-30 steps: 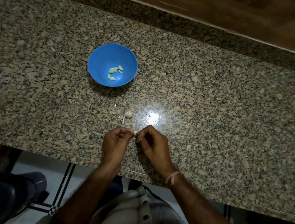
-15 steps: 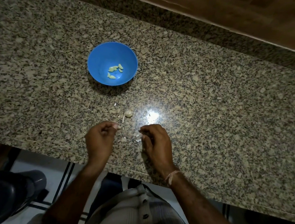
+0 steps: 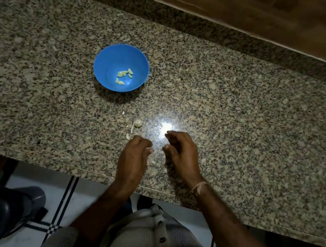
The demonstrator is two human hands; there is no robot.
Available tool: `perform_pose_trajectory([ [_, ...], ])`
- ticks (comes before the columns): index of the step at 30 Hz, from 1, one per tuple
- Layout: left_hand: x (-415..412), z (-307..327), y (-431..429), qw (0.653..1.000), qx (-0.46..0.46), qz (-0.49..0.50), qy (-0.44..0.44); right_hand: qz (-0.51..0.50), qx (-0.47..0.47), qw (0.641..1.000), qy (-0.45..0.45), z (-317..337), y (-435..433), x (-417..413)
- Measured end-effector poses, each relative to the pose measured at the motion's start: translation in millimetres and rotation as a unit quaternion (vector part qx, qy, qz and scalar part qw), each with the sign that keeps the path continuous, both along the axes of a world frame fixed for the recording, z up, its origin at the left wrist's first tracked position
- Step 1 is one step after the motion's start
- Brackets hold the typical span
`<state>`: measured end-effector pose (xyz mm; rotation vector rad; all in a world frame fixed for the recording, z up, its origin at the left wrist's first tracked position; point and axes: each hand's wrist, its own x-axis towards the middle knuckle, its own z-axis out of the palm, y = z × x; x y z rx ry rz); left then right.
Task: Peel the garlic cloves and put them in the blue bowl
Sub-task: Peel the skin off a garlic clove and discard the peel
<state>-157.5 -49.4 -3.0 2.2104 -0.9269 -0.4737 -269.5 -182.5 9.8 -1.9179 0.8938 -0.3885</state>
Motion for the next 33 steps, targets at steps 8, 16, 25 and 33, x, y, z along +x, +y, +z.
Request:
perform_pose_trajectory([
  [8, 5.4, 2.9, 8.0, 0.995, -0.044, 0.077, 0.053, 0.114, -0.120, 0.985, 0.049, -10.2, -16.9, 58.0],
  [16, 7.2, 1.3, 22.7, 0.971, -0.042, 0.182, 0.148, 0.146, -0.126, 0.981, 0.029, -9.4, 25.8, 12.8],
  [25, 3.8, 1.6, 25.7, 0.974, -0.024, 0.174, 0.144, 0.142, -0.181, 0.972, 0.041, -22.0, 51.0, -11.4],
  [33, 7.5, 2.9, 33.0, 0.970, -0.032, 0.167, 0.175, 0.130, -0.222, 0.959, 0.121, -13.4, 53.9, 15.0],
])
